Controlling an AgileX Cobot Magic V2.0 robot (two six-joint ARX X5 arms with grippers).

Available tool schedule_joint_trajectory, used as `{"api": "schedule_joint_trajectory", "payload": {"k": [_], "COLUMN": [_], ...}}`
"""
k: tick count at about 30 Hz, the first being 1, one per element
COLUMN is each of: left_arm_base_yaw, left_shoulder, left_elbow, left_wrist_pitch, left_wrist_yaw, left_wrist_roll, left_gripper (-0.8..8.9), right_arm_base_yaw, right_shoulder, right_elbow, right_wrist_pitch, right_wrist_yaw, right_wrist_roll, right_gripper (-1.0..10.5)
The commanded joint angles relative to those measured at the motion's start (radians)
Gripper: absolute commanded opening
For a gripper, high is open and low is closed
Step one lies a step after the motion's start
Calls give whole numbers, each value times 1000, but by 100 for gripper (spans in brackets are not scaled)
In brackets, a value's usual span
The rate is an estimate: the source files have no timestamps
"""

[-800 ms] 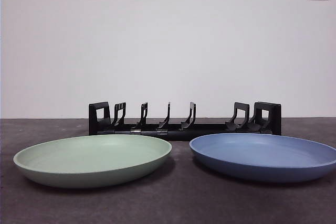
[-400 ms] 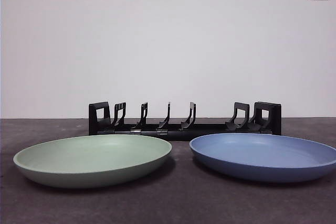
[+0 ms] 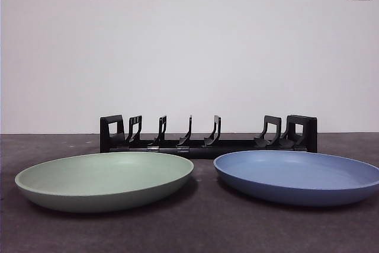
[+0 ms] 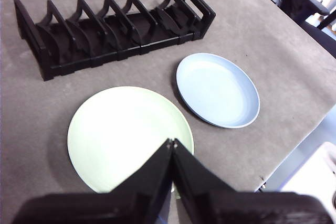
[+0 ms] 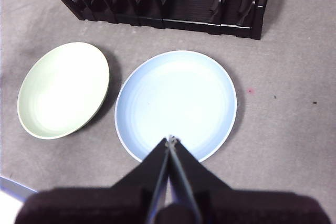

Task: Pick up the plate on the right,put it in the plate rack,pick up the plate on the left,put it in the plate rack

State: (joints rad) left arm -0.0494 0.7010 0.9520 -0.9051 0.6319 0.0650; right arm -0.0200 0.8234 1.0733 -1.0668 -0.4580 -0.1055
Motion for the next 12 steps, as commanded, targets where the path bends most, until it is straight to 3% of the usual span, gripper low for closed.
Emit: {"api": "schedule_joint_trajectory", "payload": {"k": [1, 3, 4, 12], "left_arm_base_yaw": [-12, -24, -34, -130], "left_shoulder": [6, 6, 9, 84], "left_elbow": [5, 6, 8, 80], "left_wrist_pitch": [7, 11, 15, 24], "left_wrist_yaw": [5, 5, 5, 5], "left_wrist_roll": [14, 3, -5, 26], "left_gripper": [148, 577, 681, 688], "right_arm_base_yaw": [1, 1, 1, 1], "right_shoulder": [-1, -1, -1, 42], "right_elbow": [5, 5, 5, 5], "right_wrist_pitch": [13, 25, 26, 26], "right_wrist_yaw": [-51, -97, -101, -100], "right_wrist_roll": [-7, -3, -3, 2], "right_gripper": [193, 482, 557, 566]}}
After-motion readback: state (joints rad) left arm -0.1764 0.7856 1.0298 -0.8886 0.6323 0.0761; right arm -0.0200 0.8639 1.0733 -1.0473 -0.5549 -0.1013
